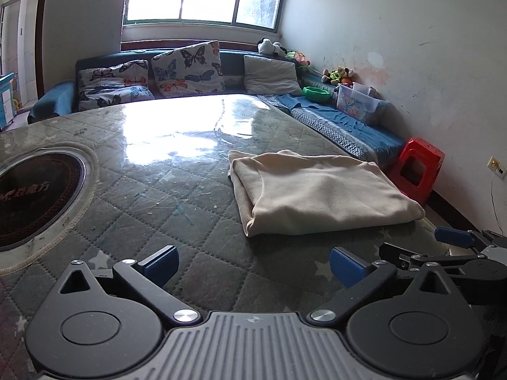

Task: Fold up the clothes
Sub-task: 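Open both grippers and withdraw them from the folded sweatshirt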

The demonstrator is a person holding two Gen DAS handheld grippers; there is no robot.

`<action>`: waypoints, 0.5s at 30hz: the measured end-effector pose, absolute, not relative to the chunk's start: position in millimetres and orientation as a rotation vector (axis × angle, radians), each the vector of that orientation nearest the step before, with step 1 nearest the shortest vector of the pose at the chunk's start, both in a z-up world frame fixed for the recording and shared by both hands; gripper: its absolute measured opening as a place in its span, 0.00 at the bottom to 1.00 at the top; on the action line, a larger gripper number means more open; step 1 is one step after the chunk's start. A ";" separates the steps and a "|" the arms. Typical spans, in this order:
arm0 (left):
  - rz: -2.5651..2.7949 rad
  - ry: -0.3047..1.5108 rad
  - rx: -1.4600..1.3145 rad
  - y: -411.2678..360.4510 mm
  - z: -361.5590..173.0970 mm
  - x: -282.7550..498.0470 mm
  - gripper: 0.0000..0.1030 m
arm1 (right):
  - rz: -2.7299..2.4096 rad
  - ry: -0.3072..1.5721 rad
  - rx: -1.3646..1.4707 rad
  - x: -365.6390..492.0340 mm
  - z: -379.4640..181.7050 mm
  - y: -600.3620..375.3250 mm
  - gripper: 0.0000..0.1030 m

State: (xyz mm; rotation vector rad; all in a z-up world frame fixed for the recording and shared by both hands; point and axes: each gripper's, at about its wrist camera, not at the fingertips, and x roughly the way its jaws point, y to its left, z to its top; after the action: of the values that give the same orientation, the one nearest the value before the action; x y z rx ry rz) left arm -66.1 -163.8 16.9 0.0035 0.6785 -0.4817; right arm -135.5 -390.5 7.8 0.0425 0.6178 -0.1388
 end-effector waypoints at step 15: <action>-0.478 0.652 -0.012 -158.8 18.5 -81.3 1.00 | -0.152 0.614 0.062 -150.3 5.0 -382.2 1.00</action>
State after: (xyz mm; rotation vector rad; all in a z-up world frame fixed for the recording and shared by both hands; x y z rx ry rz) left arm -81.3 -158.8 18.5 -0.0115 0.6516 -0.4780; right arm -150.3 -382.2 5.0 0.0621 0.6139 -0.1520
